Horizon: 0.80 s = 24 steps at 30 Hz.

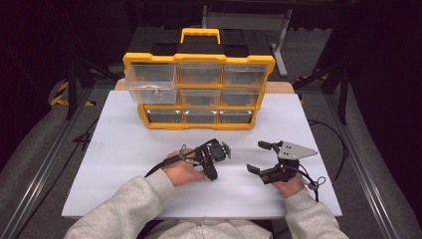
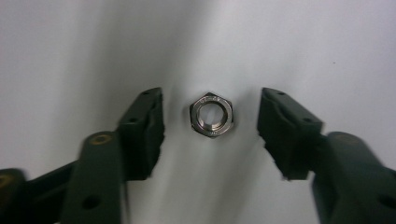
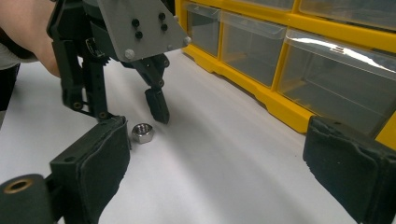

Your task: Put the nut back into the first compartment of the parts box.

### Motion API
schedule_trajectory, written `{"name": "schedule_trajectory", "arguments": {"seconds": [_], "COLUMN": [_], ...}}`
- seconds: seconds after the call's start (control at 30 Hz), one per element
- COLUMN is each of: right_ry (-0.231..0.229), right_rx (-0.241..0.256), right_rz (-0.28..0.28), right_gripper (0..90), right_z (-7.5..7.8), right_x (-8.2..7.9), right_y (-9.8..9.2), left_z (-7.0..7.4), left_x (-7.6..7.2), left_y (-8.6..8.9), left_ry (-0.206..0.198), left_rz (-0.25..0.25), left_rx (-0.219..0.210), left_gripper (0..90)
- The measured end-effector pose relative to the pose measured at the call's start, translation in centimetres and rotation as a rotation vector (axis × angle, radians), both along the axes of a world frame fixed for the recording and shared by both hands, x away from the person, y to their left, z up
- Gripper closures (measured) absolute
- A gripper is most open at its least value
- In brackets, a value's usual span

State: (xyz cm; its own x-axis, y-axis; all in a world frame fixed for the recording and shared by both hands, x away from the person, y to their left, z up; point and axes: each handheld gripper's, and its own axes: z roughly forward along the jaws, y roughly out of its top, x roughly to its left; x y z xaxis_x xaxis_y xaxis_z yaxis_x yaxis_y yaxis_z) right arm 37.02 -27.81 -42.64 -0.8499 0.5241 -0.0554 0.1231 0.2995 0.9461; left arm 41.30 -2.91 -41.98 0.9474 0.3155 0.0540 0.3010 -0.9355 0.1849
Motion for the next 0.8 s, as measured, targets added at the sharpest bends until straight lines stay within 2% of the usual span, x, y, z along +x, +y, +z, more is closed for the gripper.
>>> {"name": "schedule_trajectory", "arguments": {"seconds": [0.07,0.1,0.13,0.27,0.37,0.4,0.47,0.6,0.7,0.73,0.8], "right_ry": [0.000,0.000,0.000,0.000,0.000,0.000,0.000,0.000,-0.002,-0.002,0.001], "right_rx": [-0.001,-0.001,-0.001,-0.001,-0.002,-0.002,-0.001,-0.001,-0.001,-0.001,-0.001], "right_rz": [0.000,0.000,0.000,-0.001,-0.001,-0.001,-0.002,-0.003,-0.003,-0.003,-0.003], "right_gripper": [7.9,7.9,7.9,7.9,7.9,8.0,7.9,7.9,8.0,8.0,8.0], "right_z": [0.0,0.0,0.0,0.0,0.0,0.0,0.0,0.0,0.0,0.0,0.0], "right_x": [0.0,0.0,0.0,0.0,0.0,0.0,0.0,0.0,0.0,0.0,0.0], "right_y": [0.0,0.0,0.0,0.0,0.0,0.0,0.0,0.0,0.1,0.1,0.1], "left_z": [-0.1,0.0,0.0,0.2,0.9,1.5,2.4,5.2,7.5,7.5,9.2], "left_x": [0.1,0.1,0.1,-0.1,0.0,0.1,0.1,0.1,-0.3,-0.3,-0.6], "left_y": [0.0,0.0,0.0,-0.1,0.3,0.5,0.9,1.7,2.3,2.3,2.7], "left_ry": [0.001,0.018,0.013,0.007,0.029,0.042,0.039,0.038,0.025,0.025,0.018], "left_rz": [0.001,0.000,0.002,-0.003,0.001,0.009,0.011,0.013,0.008,0.008,-0.008], "left_rx": [0.006,0.002,0.001,0.019,-0.004,-0.010,-0.027,-0.046,-0.044,-0.044,-0.032], "left_gripper": [61.1,66.3,68.9,69.7,69.7,69.8,69.7,69.7,69.7,69.7,69.7]}}
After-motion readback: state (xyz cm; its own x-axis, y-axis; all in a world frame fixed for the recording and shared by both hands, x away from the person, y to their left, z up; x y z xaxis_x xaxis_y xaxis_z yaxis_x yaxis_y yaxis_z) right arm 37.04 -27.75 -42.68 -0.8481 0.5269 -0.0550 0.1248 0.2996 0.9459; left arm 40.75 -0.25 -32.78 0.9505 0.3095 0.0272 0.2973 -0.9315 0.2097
